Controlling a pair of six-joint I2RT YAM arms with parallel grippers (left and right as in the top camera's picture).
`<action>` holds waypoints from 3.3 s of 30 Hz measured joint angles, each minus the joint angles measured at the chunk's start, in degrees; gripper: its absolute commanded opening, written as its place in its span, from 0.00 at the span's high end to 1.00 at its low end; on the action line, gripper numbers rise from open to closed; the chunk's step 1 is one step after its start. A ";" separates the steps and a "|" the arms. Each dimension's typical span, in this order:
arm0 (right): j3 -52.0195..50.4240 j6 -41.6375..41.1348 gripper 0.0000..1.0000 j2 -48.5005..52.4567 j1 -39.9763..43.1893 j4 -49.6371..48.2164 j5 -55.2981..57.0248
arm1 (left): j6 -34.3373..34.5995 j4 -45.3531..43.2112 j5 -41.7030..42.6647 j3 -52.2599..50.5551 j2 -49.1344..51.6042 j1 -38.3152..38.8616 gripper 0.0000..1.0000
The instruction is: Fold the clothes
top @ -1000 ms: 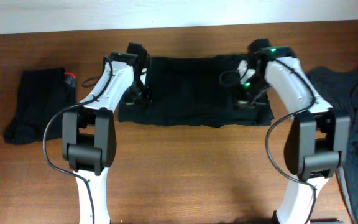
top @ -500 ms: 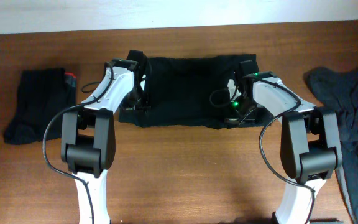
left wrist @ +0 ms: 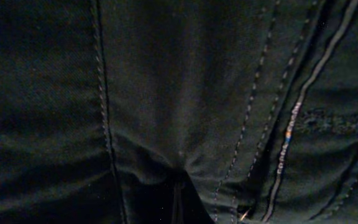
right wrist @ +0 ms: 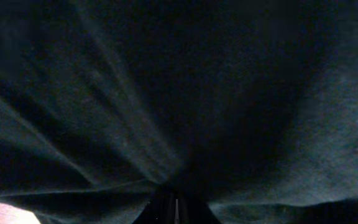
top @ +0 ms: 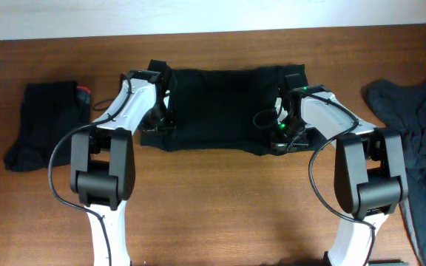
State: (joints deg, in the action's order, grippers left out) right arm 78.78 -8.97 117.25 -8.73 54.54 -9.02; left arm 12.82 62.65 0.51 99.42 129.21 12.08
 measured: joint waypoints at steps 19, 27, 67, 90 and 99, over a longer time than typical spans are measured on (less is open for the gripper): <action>-0.11 -0.04 0.87 -0.11 0.00 -0.13 0.81 | -0.50 13.49 -5.05 18.08 1.31 -4.31 0.38; -0.11 -0.07 0.87 -0.11 0.00 -0.11 0.85 | -2.25 10.58 -2.21 17.05 1.33 -7.65 0.32; -0.17 -0.20 0.96 -0.11 0.02 -0.09 1.68 | -3.21 -8.90 5.49 0.66 1.03 -7.56 1.00; 27.76 -0.44 0.96 1.33 -0.07 16.55 -12.76 | -5.16 14.19 1.99 24.00 5.62 -7.65 1.00; 27.06 -2.93 0.96 1.33 -4.61 9.64 -17.03 | -5.57 23.15 1.38 38.84 5.62 -6.71 0.99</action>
State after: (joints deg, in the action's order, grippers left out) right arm 105.84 -11.90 118.58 -13.34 64.18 -26.04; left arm 7.25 85.80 1.89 138.26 134.82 5.37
